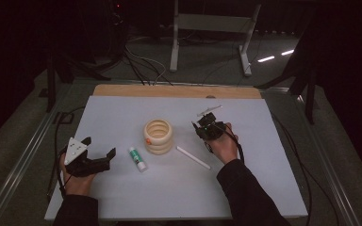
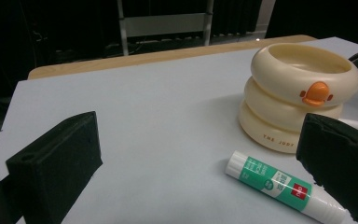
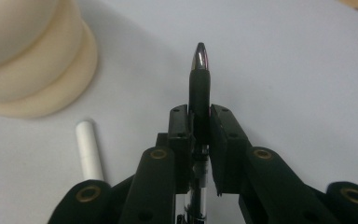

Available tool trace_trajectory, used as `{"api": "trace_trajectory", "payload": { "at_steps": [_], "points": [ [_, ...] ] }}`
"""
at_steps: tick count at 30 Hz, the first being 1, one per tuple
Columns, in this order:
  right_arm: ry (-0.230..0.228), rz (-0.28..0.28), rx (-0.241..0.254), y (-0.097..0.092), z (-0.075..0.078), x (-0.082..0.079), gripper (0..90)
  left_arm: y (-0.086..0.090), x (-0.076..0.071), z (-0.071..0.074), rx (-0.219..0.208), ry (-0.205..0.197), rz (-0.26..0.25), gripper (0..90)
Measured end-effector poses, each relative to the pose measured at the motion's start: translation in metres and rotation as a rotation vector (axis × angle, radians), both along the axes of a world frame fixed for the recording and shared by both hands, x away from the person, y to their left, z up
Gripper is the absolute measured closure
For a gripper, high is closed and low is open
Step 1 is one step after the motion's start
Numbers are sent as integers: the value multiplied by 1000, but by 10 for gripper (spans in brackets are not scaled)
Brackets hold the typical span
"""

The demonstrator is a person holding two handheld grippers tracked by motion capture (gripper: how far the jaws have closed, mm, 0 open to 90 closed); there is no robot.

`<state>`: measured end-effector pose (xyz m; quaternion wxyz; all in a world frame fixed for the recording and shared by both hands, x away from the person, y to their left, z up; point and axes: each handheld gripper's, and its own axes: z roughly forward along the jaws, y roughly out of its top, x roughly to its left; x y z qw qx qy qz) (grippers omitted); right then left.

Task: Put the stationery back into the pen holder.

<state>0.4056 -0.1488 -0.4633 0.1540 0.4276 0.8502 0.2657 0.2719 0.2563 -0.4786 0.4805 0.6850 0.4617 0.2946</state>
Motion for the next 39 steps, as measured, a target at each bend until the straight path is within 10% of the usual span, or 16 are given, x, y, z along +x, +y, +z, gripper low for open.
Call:
{"api": "trace_trajectory", "payload": {
  "at_steps": [39],
  "points": [
    [-164, 21, 108, 13, 38, -10, 800, 0, 0, -1, -6, 5, 3, 4]
  ]
}}
